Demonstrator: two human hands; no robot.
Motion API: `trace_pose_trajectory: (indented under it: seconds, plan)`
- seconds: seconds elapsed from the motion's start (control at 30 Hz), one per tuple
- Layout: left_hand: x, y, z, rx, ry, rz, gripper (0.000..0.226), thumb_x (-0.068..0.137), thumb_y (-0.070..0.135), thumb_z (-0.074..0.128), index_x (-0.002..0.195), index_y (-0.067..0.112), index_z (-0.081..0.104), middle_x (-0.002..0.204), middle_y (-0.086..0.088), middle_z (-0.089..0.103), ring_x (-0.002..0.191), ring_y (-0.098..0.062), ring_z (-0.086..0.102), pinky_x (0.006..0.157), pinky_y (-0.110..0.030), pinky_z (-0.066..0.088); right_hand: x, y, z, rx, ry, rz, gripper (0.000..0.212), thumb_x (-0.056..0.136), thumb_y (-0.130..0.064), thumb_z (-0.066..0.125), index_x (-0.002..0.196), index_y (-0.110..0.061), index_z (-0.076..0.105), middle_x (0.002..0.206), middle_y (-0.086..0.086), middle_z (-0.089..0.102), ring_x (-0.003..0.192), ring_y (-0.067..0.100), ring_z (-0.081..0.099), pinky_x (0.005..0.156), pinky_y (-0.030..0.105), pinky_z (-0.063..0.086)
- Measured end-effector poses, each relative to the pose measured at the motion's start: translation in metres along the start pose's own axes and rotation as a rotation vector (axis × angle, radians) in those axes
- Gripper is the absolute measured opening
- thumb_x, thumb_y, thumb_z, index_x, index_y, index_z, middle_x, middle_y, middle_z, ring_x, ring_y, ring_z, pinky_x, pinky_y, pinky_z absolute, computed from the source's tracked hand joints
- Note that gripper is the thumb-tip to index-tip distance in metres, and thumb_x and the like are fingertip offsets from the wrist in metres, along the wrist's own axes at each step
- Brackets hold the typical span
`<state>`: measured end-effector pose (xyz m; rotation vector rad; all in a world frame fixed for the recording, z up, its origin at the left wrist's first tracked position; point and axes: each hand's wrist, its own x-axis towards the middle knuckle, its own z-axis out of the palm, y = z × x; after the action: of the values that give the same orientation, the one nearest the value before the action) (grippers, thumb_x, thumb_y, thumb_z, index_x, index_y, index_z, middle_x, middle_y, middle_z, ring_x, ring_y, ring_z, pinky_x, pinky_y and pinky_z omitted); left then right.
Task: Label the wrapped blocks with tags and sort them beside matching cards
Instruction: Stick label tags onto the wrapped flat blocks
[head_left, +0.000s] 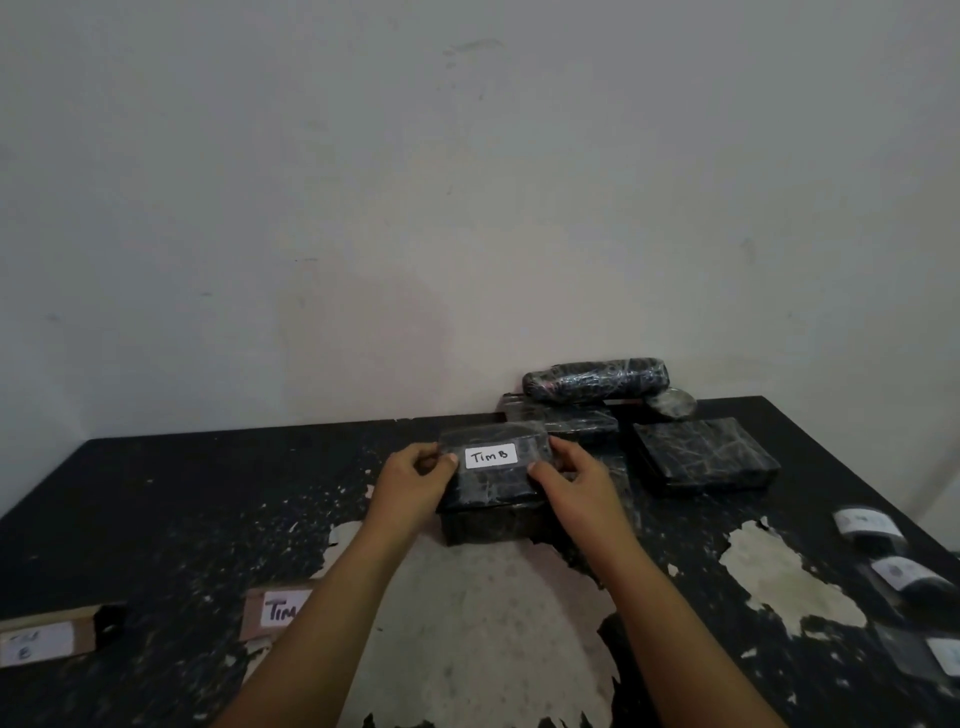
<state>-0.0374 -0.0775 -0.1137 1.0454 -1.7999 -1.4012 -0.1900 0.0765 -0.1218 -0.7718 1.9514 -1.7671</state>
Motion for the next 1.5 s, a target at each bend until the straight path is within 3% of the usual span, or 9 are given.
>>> trace_pose_trajectory:
  seconds: [0.17,0.37,0.53,0.7,0.9,1.1,1.2,1.33,1.5]
  plan:
    - [-0.002,-0.01,0.002,-0.085,-0.056,-0.049,0.023,0.108,0.041,0.065,0.128,0.03,0.068,0.116,0.011,0.073,0.104,-0.006,0.069,0.078,-0.02,0.054,0.0,0.006,0.004,-0.014,0.008,0.017,0.05,0.102,-0.028,0.077,0.15,-0.019,0.065,0.113,-0.004,0.072,0.101,0.014,0.075,0.09,0.038,0.066]
    - [0.004,-0.015,-0.011,0.064,0.032,-0.054,0.026,0.107,0.043,0.064,0.125,0.026,0.069,0.119,0.005,0.072,0.112,-0.019,0.068,0.1,-0.04,0.058,-0.003,0.016,0.014,-0.007,-0.033,0.07,0.045,0.1,-0.025,0.081,0.141,-0.016,0.066,0.112,0.025,0.072,0.065,0.019,0.071,0.052,0.031,0.06]
    - [-0.006,-0.013,-0.011,0.019,0.006,-0.058,0.026,0.101,0.051,0.07,0.116,0.029,0.069,0.112,0.004,0.075,0.105,-0.018,0.072,0.097,-0.049,0.062,-0.002,0.019,0.012,0.011,0.107,0.037,0.034,0.098,-0.031,0.082,0.128,-0.016,0.075,0.1,0.011,0.079,0.09,0.023,0.078,0.082,0.04,0.066]
    - [-0.018,-0.01,-0.001,-0.089,0.001,-0.049,0.034,0.097,0.042,0.079,0.123,0.023,0.068,0.109,0.0,0.075,0.098,-0.016,0.074,0.082,-0.036,0.063,-0.004,0.016,0.006,0.038,0.183,0.031,0.027,0.1,-0.03,0.08,0.123,-0.017,0.076,0.099,-0.002,0.079,0.094,0.015,0.077,0.09,0.04,0.064]
    - [-0.024,-0.008,0.002,-0.078,-0.004,-0.035,0.03,0.098,0.041,0.078,0.122,0.025,0.071,0.113,0.005,0.074,0.101,-0.012,0.072,0.087,-0.036,0.064,-0.01,0.016,0.003,0.047,0.233,0.03,0.019,0.1,-0.031,0.08,0.113,-0.022,0.07,0.099,0.002,0.074,0.093,0.02,0.074,0.074,0.032,0.054]
    - [-0.034,-0.006,0.002,-0.059,0.011,-0.013,0.021,0.105,0.042,0.067,0.118,0.026,0.07,0.11,0.006,0.074,0.104,-0.013,0.071,0.085,-0.031,0.058,-0.019,0.013,-0.005,-0.04,0.191,0.008,0.023,0.103,-0.04,0.075,0.117,-0.022,0.069,0.109,-0.003,0.071,0.099,0.012,0.07,0.078,0.03,0.053]
    - [-0.039,-0.004,0.0,-0.016,0.088,0.032,0.018,0.106,0.042,0.064,0.115,0.027,0.069,0.114,0.007,0.069,0.109,-0.014,0.067,0.085,-0.029,0.054,-0.024,0.012,-0.014,-0.06,0.204,-0.014,0.022,0.104,-0.037,0.073,0.117,-0.021,0.07,0.108,-0.003,0.071,0.099,0.012,0.069,0.079,0.029,0.054]
    - [-0.046,0.003,0.004,0.181,0.194,0.142,0.011,0.104,0.047,0.064,0.108,0.038,0.068,0.124,0.005,0.059,0.126,-0.019,0.048,0.109,-0.045,0.046,-0.037,0.008,-0.031,-0.112,0.206,-0.028,0.011,0.105,-0.025,0.073,0.114,-0.02,0.069,0.098,-0.004,0.07,0.084,0.008,0.065,0.066,0.015,0.044]
    - [-0.075,0.038,0.031,0.222,0.176,0.303,0.011,0.107,0.038,0.062,0.107,0.03,0.069,0.119,0.004,0.056,0.123,-0.017,0.037,0.097,-0.031,0.034,-0.059,0.006,-0.064,-0.179,0.194,0.004,0.012,0.107,-0.031,0.069,0.116,-0.024,0.067,0.099,-0.001,0.069,0.082,0.012,0.065,0.065,0.024,0.045]
